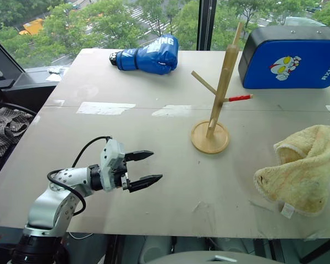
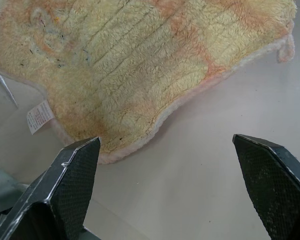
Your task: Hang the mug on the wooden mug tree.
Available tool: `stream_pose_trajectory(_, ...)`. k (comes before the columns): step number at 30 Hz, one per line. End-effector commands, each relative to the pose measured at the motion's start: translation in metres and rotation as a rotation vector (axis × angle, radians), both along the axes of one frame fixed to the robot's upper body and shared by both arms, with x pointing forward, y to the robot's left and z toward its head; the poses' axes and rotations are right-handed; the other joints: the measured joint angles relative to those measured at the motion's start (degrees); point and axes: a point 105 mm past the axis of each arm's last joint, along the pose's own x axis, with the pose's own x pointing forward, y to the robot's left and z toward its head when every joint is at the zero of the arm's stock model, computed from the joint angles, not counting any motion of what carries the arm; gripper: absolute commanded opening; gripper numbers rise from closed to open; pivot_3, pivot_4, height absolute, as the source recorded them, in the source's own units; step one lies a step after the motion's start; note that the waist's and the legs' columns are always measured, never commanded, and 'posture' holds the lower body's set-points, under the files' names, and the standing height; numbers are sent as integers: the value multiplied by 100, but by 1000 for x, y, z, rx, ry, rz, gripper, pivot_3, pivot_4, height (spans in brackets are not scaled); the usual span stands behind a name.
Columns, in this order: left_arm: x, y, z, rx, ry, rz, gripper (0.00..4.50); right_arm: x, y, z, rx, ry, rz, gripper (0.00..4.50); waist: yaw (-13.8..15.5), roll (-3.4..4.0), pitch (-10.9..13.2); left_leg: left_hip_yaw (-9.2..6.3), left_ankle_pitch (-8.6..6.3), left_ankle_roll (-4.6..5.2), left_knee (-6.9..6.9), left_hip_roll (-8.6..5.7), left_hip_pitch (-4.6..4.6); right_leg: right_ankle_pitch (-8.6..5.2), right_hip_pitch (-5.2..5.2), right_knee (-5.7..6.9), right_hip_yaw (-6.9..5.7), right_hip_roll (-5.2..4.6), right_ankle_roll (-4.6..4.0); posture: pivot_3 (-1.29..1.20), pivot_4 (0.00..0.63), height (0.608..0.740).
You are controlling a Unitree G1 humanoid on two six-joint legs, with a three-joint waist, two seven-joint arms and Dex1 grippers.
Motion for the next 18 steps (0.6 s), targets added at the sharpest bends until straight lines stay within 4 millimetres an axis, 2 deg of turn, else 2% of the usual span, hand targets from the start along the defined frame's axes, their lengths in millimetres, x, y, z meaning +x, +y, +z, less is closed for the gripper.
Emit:
stream_pose_trajectory(1, -5, -1, 9, -6, -31, -33, 4500, 4, -2, 9, -33, -52, -27, 4286, 0, 0, 0, 0, 0, 0, 0, 0, 0, 0, 0, 0, 0, 0, 0, 0, 150, 740)
stream_pose_trajectory(5, -13, 0, 7, -32, -34, -103, 4500, 17, -7, 17, -79, -124, -99, 4286, -10, 1, 0, 1, 0, 0, 0, 0, 1, 0, 0, 0, 1, 0, 0, 0, 150, 740)
stream_pose_trajectory(7, -16, -4, 14, -67, -76, -148, 4500, 23, -4, 29, -88, -195, -125, 4286, -2, 1, -1, 2, 1, -1, 0, 0, 1, 0, -1, 1, 1, 0, 0, 0, 150, 740)
stream_pose_trajectory(9, -19, -9, 24, -108, -119, -184, 4500, 25, 11, 39, -57, -205, -106, 4286, 13, 4, -2, 1, 1, -2, 0, 0, 1, 0, -1, 2, 0, 1, 0, 0, 150, 740)
stream_pose_trajectory(11, -23, -12, 30, -137, -159, -214, 4500, 26, 27, 45, -98, -174, -76, 4286, 23, 17, -5, -2, 1, -1, 0, 0, -4, 0, -2, 2, -3, 1, 0, 0, 150, 740)
stream_pose_trajectory(13, -28, -15, 37, -189, -159, -274, 4500, 31, 46, 58, -33, -179, -39, 4286, 8, 8, -6, -4, 0, -1, 1, 0, -5, 0, 0, -1, -4, 2, 1, 0, 150, 740)
stream_pose_trajectory(18, -32, -16, 47, -224, -169, -327, 4500, 42, 66, 70, -25, -210, -16, 4286, -5, 4, -5, -3, 0, 0, 2, 0, -2, 1, 0, 1, -2, 4, 1, 0, 150, 740)
